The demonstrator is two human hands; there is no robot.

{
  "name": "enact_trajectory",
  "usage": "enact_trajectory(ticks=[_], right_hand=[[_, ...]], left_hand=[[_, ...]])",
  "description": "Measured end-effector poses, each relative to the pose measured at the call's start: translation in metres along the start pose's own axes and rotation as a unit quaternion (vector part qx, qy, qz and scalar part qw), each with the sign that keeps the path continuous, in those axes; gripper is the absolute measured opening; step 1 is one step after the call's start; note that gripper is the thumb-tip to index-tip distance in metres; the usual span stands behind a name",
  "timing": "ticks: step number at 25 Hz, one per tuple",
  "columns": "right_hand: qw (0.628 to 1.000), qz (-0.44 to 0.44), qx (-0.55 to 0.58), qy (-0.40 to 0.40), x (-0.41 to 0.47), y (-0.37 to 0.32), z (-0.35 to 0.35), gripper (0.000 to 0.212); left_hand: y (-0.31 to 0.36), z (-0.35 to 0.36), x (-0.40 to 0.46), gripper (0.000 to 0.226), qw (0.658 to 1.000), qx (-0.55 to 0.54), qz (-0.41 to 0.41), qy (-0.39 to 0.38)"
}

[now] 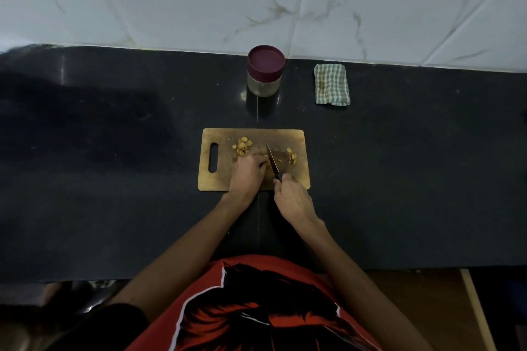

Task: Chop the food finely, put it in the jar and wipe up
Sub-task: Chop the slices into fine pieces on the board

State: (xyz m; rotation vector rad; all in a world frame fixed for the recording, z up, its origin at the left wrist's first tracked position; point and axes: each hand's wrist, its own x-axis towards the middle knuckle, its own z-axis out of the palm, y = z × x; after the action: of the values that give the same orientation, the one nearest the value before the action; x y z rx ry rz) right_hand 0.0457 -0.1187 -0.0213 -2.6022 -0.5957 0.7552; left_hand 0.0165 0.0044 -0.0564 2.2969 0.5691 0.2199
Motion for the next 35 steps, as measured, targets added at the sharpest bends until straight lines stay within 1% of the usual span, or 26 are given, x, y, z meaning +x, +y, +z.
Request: enact_trajectory(ticks=[5, 12, 17, 21, 25, 29, 32, 35], right_hand=[[0.999, 0.018, -0.028, -0.006, 0.005, -0.005, 0.001, 0.025], [0.996, 0.037, -0.076, -0.03, 0.005, -0.013, -0.001, 0.02], [0.998, 0.026, -0.055, -0.033, -0.019, 0.003, 0.008, 0.019], [0.999, 0.019, -0.033, -0.008, -0.021, 0.0, 0.01, 0.021], [0.998, 0.055, -0.02, 0.021, -0.005, -0.003, 0.003, 0.025], [0.997, 0.07, -0.006, 0.018, -0.007, 0.001, -0.002, 0.028], [0.997, 0.075, 0.007, 0.005, -0.007, 0.005, -0.004, 0.027], [0.998, 0.066, 0.016, -0.004, -0.006, 0.006, -0.002, 0.028]], left_hand=[[0.002, 0.0, 0.001, 0.02, 1.0, 0.004, -0.003, -0.007], [-0.002, 0.004, 0.002, 0.02, 1.0, 0.011, -0.003, 0.002], [0.0, 0.002, 0.002, 0.019, 1.0, 0.019, -0.006, 0.002], [0.0, 0.002, 0.0, 0.016, 1.0, 0.024, -0.007, 0.005], [0.002, 0.003, 0.002, 0.013, 0.999, 0.035, -0.012, 0.005], [0.001, 0.002, 0.0, 0.012, 1.0, 0.024, -0.001, 0.014], [0.003, -0.002, -0.001, 0.016, 1.0, 0.005, -0.002, 0.025], [0.004, -0.006, -0.001, 0.016, 1.0, -0.002, -0.004, 0.014]])
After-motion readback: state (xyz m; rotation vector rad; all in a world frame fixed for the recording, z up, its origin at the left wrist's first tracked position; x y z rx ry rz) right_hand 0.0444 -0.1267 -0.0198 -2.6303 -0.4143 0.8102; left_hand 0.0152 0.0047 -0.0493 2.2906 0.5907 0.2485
